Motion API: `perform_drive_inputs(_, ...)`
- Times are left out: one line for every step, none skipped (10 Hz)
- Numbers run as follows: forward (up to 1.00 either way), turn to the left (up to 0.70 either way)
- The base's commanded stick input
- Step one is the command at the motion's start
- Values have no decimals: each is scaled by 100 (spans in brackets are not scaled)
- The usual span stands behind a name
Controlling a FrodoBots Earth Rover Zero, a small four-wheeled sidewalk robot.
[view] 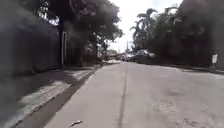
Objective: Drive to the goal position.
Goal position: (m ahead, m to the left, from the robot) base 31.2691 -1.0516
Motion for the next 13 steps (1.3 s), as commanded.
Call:
perform_drive_inputs(100,0)
perform_drive_inputs(100,0)
perform_drive_inputs(100,0)
perform_drive_inputs(100,0)
perform_drive_inputs(100,0)
perform_drive_inputs(100,0)
perform_drive_inputs(100,0)
perform_drive_inputs(100,0)
perform_drive_inputs(100,0)
perform_drive_inputs(100,0)
perform_drive_inputs(100,0)
perform_drive_inputs(100,0)
perform_drive_inputs(100,0)
